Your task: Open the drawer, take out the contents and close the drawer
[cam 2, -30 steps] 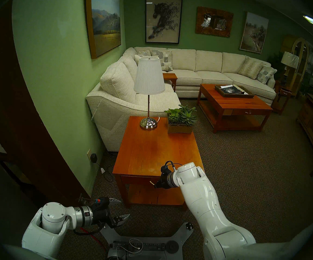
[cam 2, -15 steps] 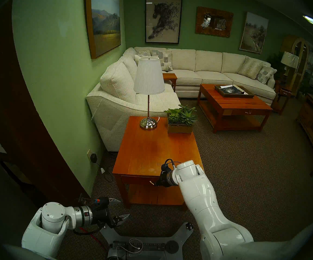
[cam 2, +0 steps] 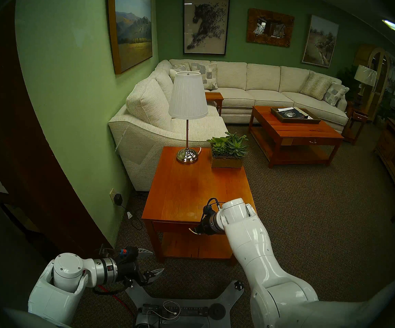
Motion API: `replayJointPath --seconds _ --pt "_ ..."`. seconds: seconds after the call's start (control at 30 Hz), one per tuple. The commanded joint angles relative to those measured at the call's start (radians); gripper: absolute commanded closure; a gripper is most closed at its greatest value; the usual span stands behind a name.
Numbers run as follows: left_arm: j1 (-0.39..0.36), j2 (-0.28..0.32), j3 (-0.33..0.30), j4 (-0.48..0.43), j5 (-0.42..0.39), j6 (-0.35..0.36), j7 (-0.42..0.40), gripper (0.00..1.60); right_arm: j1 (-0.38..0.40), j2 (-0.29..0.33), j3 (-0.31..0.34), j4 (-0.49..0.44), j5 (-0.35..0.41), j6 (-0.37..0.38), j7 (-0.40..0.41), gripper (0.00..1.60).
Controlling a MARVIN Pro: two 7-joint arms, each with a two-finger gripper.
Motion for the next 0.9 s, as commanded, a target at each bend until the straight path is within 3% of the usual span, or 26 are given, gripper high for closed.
replayJointPath --seconds 0.0,0.27,0.87 --pt "-0.034 0.0 0.005 -0.007 -0.002 0.006 -0.005 0.0 -0.011 0.005 -0.003 -0.048 -0.015 -0.002 -0.024 1.6" --pt "-0.055 0.0 0.019 0.005 0.003 0.015 -0.006 0.0 -0.076 0.019 -0.017 -0.153 -0.026 0.088 0.013 1.6" --pt "-0.07 -0.001 0.043 0.011 0.011 0.026 -0.002 0.0 -0.175 0.032 -0.018 -0.311 -0.019 0.108 0.034 1.6"
